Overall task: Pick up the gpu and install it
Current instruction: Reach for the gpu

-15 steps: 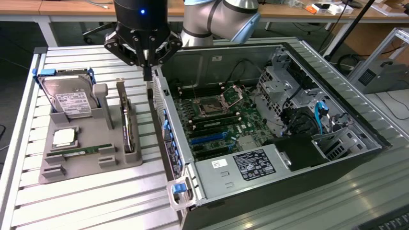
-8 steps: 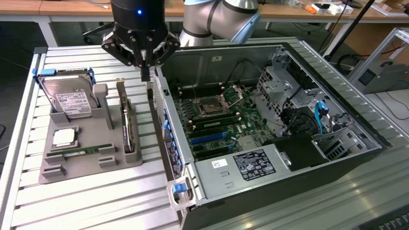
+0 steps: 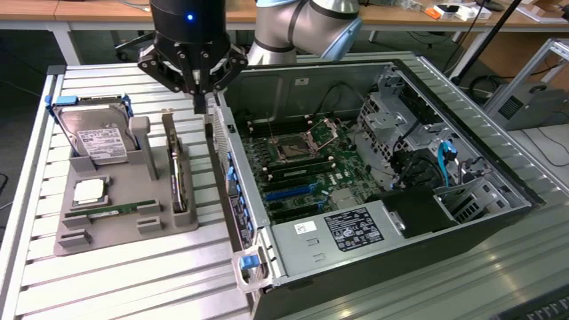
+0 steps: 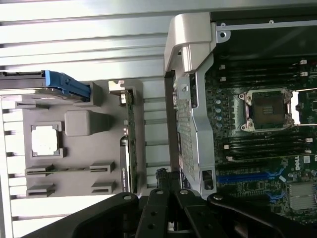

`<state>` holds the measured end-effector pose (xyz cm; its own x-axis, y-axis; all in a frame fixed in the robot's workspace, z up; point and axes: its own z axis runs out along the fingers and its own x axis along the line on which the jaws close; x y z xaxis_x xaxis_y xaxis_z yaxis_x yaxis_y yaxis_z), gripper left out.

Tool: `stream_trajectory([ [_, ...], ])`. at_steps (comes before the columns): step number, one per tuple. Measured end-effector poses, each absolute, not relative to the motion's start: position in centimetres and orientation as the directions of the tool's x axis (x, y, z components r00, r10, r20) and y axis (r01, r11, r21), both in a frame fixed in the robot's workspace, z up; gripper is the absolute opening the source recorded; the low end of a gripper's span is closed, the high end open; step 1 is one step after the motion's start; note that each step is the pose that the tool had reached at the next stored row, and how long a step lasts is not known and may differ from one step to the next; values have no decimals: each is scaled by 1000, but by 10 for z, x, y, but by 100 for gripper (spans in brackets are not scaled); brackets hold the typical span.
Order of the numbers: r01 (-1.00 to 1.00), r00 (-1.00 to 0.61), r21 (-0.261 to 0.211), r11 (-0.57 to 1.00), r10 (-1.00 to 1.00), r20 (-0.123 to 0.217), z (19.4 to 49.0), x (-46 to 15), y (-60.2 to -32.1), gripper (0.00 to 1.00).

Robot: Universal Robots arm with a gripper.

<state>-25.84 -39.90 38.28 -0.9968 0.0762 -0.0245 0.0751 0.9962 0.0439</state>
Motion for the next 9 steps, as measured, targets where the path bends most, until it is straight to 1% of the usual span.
stream_trajectory([
  [9, 75, -997, 44, 996, 76, -24, 382, -265, -399, 11],
])
